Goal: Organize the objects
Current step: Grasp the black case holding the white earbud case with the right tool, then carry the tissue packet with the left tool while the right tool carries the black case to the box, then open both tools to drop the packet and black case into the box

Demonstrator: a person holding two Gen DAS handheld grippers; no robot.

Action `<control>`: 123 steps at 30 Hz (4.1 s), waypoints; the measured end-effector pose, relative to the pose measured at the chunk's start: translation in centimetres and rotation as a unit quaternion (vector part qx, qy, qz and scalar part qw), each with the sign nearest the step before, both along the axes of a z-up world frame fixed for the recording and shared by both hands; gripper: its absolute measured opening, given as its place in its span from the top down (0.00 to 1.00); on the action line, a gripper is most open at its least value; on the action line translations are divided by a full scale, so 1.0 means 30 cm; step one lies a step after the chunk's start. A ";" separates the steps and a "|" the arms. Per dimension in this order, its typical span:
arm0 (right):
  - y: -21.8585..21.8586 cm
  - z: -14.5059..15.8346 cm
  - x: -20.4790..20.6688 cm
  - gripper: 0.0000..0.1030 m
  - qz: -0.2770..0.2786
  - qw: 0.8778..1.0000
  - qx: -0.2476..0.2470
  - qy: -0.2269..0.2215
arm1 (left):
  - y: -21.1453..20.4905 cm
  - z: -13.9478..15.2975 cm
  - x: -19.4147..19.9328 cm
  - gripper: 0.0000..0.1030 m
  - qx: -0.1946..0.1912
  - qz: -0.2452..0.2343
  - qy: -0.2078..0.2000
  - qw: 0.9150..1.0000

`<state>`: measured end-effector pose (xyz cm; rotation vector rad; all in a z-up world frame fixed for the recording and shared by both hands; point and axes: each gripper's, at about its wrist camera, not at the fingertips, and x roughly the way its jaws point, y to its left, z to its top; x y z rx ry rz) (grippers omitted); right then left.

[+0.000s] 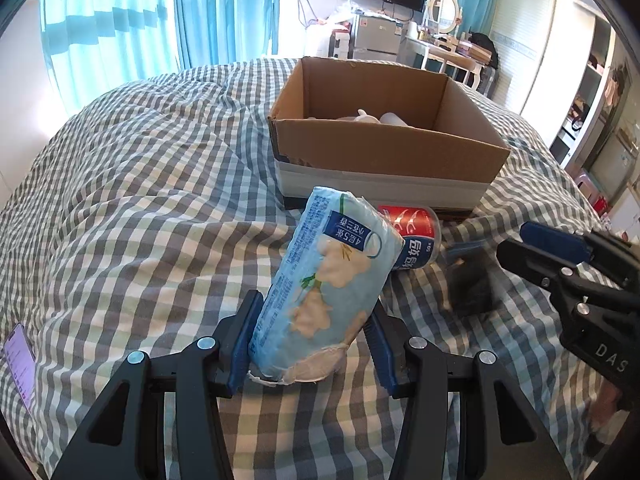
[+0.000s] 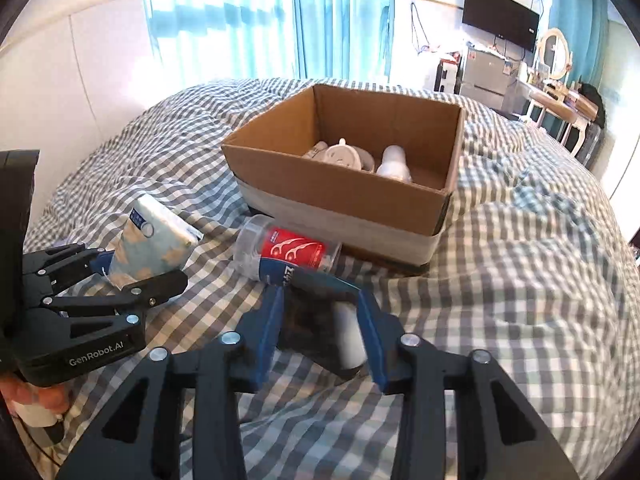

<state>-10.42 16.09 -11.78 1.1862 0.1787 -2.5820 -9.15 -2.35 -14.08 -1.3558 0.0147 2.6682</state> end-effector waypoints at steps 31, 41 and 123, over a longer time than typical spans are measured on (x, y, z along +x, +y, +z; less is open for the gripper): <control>-0.089 -0.149 -0.078 0.65 0.061 0.997 0.029 -0.036 | -0.020 -0.036 -0.017 0.50 0.012 0.007 -0.025 1.000; -0.068 -0.004 0.000 0.68 0.049 0.999 0.016 0.011 | 0.002 0.033 0.031 0.50 0.005 0.003 -0.005 1.000; 0.096 0.197 -0.731 0.47 -0.035 0.998 -0.004 0.058 | 0.231 0.125 -0.683 0.17 -0.016 -0.067 0.038 0.997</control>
